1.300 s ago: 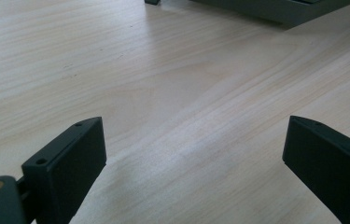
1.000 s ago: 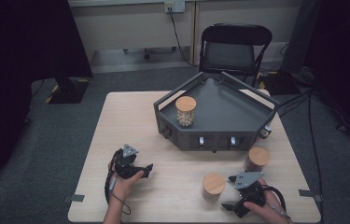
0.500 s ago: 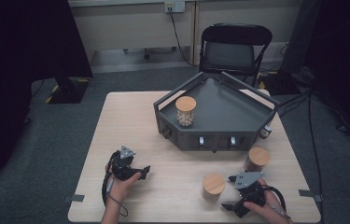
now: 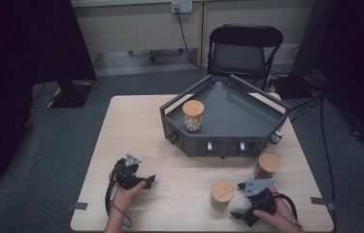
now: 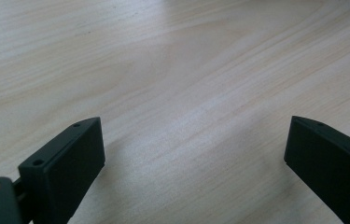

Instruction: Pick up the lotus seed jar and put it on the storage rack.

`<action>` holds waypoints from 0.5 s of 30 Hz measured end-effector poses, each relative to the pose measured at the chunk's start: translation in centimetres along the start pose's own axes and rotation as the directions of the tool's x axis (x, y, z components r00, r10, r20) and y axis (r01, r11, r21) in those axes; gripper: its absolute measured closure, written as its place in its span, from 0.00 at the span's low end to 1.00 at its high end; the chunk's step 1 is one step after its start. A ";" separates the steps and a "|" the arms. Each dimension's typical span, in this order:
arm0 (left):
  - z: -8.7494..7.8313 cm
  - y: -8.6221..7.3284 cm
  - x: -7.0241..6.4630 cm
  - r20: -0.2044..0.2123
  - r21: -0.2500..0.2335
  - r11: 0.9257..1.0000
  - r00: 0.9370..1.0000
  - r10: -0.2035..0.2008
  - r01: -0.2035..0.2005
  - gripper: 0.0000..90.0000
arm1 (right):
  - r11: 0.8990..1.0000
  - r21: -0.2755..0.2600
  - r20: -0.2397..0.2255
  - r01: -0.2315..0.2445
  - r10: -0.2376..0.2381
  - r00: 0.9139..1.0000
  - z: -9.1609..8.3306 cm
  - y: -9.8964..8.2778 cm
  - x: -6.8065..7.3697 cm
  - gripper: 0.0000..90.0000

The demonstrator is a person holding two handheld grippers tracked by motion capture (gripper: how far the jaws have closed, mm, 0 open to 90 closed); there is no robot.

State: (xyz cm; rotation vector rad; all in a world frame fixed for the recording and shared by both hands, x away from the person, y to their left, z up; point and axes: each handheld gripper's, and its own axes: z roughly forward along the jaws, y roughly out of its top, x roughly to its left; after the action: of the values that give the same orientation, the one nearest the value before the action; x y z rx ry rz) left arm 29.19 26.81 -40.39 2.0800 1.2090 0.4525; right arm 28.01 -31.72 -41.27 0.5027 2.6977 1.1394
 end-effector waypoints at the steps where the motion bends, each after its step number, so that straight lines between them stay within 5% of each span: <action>1: 0.1 0.0 0.0 -0.004 0.003 1.000 1.000 0.002 -0.002 0.05 | 1.000 0.000 0.000 0.000 0.000 1.000 0.0 0.0 0.0 0.00; 10: 0.3 -0.6 -0.2 -0.007 0.005 0.999 0.999 0.040 -0.040 0.01 | 1.000 0.000 0.004 -0.004 0.004 1.000 0.0 0.0 0.1 0.00; 15: 0.3 -1.8 0.1 0.002 -0.039 0.998 0.999 0.052 -0.052 0.00 | 1.000 0.000 0.004 -0.004 0.004 1.000 0.0 0.0 0.1 0.00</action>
State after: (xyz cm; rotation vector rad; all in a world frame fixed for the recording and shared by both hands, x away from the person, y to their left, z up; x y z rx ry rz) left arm 28.30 27.40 -41.82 2.0820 1.1379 0.4930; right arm 27.93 -31.66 -41.27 0.5103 2.6946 1.1382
